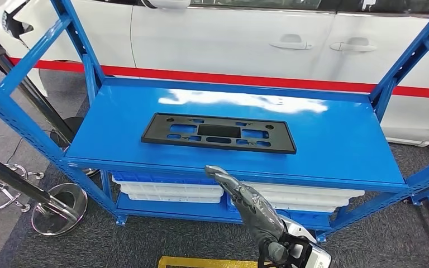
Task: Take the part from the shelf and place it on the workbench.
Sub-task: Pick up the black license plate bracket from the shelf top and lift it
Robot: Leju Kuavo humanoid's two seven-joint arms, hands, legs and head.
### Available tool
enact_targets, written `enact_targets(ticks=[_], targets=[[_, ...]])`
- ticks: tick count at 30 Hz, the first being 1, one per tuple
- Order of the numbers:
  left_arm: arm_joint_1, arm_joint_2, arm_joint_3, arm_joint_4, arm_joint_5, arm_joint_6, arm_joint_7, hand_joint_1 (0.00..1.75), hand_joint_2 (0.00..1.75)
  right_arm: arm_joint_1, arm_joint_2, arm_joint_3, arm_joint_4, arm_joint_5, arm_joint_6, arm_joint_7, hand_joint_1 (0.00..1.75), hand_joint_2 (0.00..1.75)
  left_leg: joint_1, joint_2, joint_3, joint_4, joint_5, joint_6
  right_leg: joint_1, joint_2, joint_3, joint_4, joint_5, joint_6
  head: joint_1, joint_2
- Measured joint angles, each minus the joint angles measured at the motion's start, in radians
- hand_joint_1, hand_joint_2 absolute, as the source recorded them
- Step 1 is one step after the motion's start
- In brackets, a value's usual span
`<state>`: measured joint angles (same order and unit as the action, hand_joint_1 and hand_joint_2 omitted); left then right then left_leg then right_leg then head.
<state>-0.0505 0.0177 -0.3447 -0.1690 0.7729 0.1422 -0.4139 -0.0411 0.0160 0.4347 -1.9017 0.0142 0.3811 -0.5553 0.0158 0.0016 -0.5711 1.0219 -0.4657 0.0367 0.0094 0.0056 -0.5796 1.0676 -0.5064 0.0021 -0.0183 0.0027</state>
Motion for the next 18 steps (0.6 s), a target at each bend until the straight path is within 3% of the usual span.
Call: enact_targets(ticks=[3, 4, 5, 6, 8, 10, 12, 15, 16, 18], targets=[[-0.001, -0.004, 0.0, 0.0, 0.003, -0.001, 0.0, 0.0, 0.0, -0.005, 0.0, 0.0, 0.002, 0.004, 0.0, 0.008, 0.0, 0.0, 0.003, 0.002, 0.004, -0.004, -0.002, 0.007, -0.012, -0.001, -0.09, 0.173, -0.08, 0.017, 0.0, 0.0], [-0.001, -0.005, 0.0, 0.0, 0.004, -0.002, 0.0, 0.0, 0.0, -0.005, 0.0, 0.0, 0.004, 0.004, -0.001, 0.01, 0.0, 0.0, 0.003, 0.002, 0.004, -0.004, -0.004, 0.006, -0.016, -0.001, -0.12, 0.223, -0.092, 0.022, 0.0, 0.0], [0.0, -0.006, 0.0, 0.0, 0.004, -0.003, 0.0, 0.0, 0.0, -0.005, -0.001, 0.0, 0.005, 0.005, -0.001, 0.012, 0.0, 0.0, 0.003, 0.002, 0.007, -0.004, -0.007, 0.005, -0.02, -0.002, -0.136, 0.242, -0.084, 0.025, 0.0, 0.0], [0.001, -0.007, 0.0, 0.0, 0.005, -0.004, -0.001, 0.0, 0.0, -0.005, -0.001, 0.0, 0.007, 0.005, -0.001, 0.014, 0.0, 0.0, 0.004, 0.001, 0.011, -0.004, -0.009, 0.003, -0.023, -0.002, -0.132, 0.221, -0.056, 0.026, 0.0, 0.0], [0.001, -0.009, 0.0, 0.0, 0.008, -0.006, -0.002, 0.0, 0.0, -0.007, -0.002, 0.0, 0.008, 0.005, -0.001, 0.015, 0.0, 0.0, 0.005, 0.0, 0.022, -0.004, -0.017, -0.003, -0.025, -0.005, -0.076, 0.092, 0.025, 0.024, 0.0, 0.0], [-0.001, -0.01, 0.0, 0.0, 0.011, -0.008, -0.005, 0.0, 0.0, -0.011, -0.002, 0.0, 0.009, 0.004, -0.001, 0.015, 0.0, 0.0, 0.003, 0.0, 0.029, -0.005, -0.023, -0.014, -0.02, -0.007, -0.028, -0.015, 0.061, 0.015, 0.0, 0.0], [-0.002, -0.01, 0.0, 0.0, 0.013, -0.009, -0.006, 0.0, 0.0, -0.013, -0.003, 0.0, 0.009, 0.004, -0.002, 0.016, 0.0, 0.0, 0.002, 0.001, 0.033, -0.009, -0.028, -0.026, -0.013, -0.005, -0.019, -0.038, 0.054, 0.006, 0.0, 0.0], [-0.003, -0.011, 0.0, 0.0, 0.013, -0.011, -0.007, 0.0, 0.0, -0.014, -0.003, 0.0, 0.009, 0.004, -0.002, 0.017, 0.0, 0.0, 0.003, 0.003, 0.035, 0.007, -0.044, -0.041, -0.018, -0.004, -0.003, -0.054, 0.052, -0.013, 0.0, 0.0], [-0.004, -0.012, 0.0, 0.0, 0.013, -0.012, -0.007, 0.0, 0.0, -0.015, -0.003, 0.0, 0.009, 0.004, -0.002, 0.017, 0.0, 0.0, 0.004, 0.003, 0.016, 0.05, -0.065, -0.043, -0.02, -0.005, 0.006, -0.06, 0.051, -0.02, 0.0, 0.0], [-0.003, -0.012, 0.0, 0.0, 0.013, -0.013, -0.007, 0.0, 0.0, -0.017, -0.003, 0.0, 0.01, 0.004, -0.002, 0.018, 0.0, 0.0, 0.004, 0.002, -0.06, 0.188, -0.12, -0.046, -0.017, -0.006, 0.017, -0.062, 0.044, -0.031, 0.0, 0.0]])
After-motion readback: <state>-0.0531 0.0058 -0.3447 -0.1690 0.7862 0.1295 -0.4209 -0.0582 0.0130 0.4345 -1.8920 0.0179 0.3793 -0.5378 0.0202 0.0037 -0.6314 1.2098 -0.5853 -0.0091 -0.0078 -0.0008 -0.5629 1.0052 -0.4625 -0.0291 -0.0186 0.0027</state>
